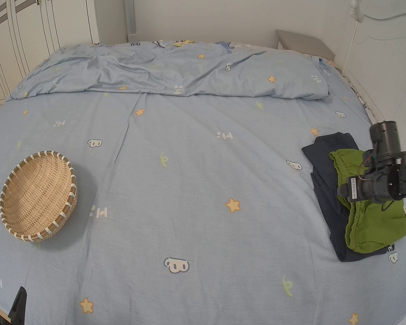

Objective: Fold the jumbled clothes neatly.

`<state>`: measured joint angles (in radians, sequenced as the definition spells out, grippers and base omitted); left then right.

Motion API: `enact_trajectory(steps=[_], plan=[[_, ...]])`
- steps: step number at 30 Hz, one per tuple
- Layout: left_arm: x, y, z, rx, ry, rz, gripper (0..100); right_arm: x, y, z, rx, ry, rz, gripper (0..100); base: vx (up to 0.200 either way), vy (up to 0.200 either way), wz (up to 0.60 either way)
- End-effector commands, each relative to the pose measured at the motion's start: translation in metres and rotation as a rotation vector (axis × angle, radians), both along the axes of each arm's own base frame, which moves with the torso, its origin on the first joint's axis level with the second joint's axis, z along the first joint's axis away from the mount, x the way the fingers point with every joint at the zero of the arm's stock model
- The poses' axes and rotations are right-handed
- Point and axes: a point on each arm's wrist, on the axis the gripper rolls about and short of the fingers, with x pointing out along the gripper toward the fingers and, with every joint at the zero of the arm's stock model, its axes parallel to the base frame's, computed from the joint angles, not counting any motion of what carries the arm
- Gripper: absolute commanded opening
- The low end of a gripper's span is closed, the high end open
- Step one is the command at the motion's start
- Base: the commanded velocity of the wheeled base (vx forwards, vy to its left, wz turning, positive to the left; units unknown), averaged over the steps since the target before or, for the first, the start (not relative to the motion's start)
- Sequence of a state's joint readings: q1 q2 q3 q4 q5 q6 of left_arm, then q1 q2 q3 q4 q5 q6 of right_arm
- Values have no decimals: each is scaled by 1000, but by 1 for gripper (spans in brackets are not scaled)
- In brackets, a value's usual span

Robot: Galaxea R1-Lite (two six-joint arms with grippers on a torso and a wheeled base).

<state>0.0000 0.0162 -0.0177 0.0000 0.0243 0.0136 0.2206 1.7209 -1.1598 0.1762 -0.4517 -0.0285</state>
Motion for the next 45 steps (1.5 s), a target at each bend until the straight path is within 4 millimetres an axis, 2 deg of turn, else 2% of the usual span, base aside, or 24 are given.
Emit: enact_trajectory(steps=[1, 7, 17, 29, 30, 45], plan=[[0, 0, -5, 0, 0, 0, 100, 47, 12, -36, -64, 78, -38, 100, 0, 0, 0], [0, 0, -5, 0, 1, 0, 100, 51, 4, -35, -69, 85, -66, 100, 0, 0, 0], [0, 0, -5, 0, 0, 0, 100, 58, -18, -45, -91, 114, -144, 100, 0, 0, 0], [0, 0, -5, 0, 1, 0, 100, 61, -17, -46, -96, 128, -145, 100, 0, 0, 0], [0, 0, -5, 0, 0, 0, 100, 62, -17, -46, -96, 130, -145, 0, 0, 0, 0], [0, 0, -5, 0, 1, 0, 100, 65, -16, -44, -94, 124, -141, 0, 0, 0, 0]])
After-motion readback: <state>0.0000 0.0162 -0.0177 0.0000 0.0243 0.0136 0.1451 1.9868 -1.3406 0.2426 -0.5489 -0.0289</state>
